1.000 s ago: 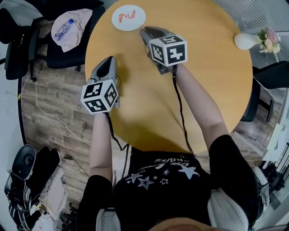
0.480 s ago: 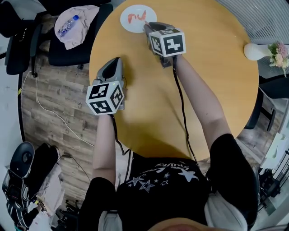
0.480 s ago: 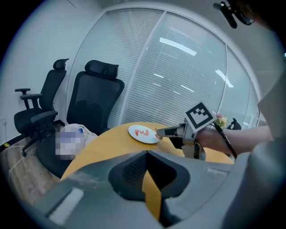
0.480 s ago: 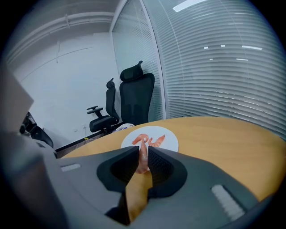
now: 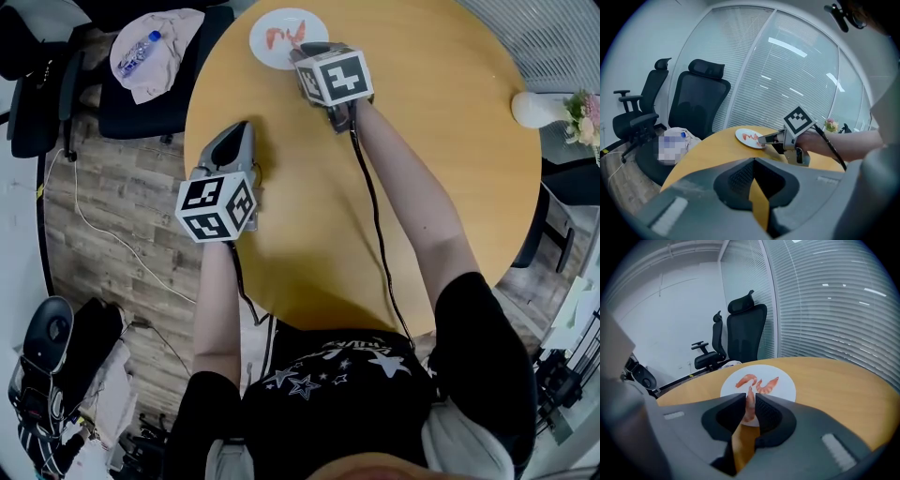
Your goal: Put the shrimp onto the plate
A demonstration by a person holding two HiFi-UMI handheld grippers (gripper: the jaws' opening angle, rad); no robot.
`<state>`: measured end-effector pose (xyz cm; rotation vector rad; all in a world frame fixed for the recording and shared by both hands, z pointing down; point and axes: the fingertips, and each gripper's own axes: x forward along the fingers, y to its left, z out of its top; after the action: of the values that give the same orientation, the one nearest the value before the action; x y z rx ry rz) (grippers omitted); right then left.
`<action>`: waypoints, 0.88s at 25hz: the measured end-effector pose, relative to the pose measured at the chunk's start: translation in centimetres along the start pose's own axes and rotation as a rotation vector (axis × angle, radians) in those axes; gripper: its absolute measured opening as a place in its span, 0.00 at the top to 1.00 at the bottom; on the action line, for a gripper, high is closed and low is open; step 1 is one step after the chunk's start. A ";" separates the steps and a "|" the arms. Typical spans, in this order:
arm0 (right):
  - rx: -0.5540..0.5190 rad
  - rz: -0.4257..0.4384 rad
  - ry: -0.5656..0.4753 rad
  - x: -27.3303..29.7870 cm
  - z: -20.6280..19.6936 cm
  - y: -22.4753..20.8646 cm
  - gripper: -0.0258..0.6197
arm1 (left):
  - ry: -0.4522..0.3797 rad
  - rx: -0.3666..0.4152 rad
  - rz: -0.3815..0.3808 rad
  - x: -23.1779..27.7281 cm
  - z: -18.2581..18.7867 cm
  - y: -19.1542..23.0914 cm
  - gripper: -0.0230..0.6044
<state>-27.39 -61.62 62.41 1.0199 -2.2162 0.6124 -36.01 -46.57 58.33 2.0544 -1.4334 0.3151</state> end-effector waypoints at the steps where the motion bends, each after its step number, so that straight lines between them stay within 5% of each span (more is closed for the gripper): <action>1: 0.000 0.002 0.002 0.1 0.0 0.0 0.86 | -0.001 -0.001 0.001 0.0 0.0 0.1 0.96; 22: -0.033 0.006 0.028 1.5 0.7 -0.4 0.81 | 0.006 -0.025 0.000 0.1 -0.9 0.0 0.96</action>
<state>-28.13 -63.07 63.01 0.9829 -2.1988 0.5878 -35.86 -46.13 59.11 2.0317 -1.4273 0.3017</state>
